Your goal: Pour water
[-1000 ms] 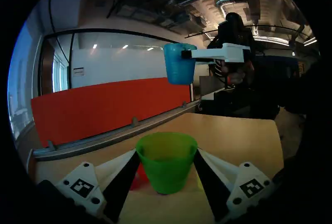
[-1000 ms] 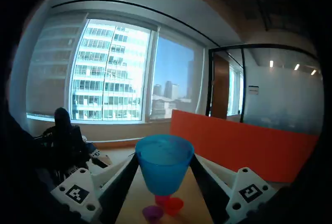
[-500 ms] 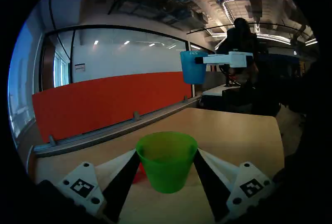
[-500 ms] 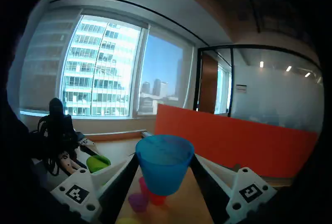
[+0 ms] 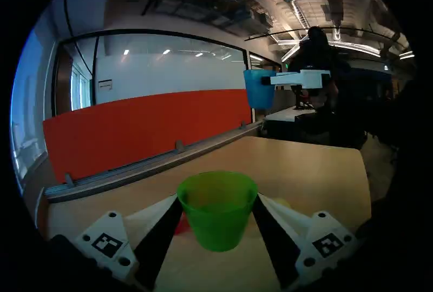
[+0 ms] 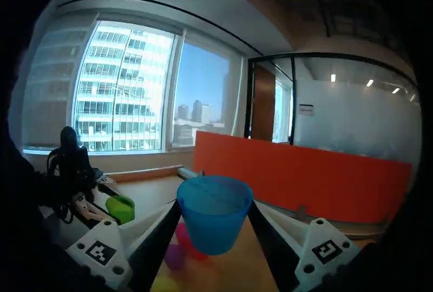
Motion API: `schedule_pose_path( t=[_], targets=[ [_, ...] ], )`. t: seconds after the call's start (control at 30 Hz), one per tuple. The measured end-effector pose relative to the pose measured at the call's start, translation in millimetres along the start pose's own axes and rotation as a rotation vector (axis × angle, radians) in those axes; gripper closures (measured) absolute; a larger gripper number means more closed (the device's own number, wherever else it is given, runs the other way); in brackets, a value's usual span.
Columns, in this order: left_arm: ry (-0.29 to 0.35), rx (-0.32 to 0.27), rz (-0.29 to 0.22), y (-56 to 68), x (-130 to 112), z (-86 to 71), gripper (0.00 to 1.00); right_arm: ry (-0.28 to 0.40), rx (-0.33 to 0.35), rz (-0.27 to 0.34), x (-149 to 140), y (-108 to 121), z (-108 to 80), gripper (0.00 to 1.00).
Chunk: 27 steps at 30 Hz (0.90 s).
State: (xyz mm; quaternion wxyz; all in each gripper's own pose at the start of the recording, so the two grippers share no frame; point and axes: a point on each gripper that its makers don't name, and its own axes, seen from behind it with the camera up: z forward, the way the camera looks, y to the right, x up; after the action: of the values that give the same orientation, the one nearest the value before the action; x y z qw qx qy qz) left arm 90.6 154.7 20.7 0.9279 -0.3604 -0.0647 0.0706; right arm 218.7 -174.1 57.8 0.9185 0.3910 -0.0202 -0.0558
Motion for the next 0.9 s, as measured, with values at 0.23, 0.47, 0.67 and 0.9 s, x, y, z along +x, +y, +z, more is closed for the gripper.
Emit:
schedule_pose_path(
  t=[0.23, 0.47, 0.67, 0.9],
  targets=[
    [-0.038, -0.013, 0.009, 3.8, -11.9, 1.9, 0.14, -0.032, -0.003, -0.009, -15.8, 4.5, -1.9, 0.1],
    [-0.09, -0.036, 0.011, 8.1, -27.6, 5.8, 0.14, -0.072, 0.004, 0.001, -33.8, 6.5, -1.8, 0.09],
    [-0.138, -0.056, 0.024, 12.0, -41.0, 8.6, 0.14, -0.106, 0.012, 0.023, -49.1, 10.2, -2.0, 0.09],
    [-0.184, -0.073, 0.022, 13.7, -55.5, 12.0, 0.14, -0.154, 0.014, 0.034, -71.2, 15.3, -2.0, 0.09]
  ],
)
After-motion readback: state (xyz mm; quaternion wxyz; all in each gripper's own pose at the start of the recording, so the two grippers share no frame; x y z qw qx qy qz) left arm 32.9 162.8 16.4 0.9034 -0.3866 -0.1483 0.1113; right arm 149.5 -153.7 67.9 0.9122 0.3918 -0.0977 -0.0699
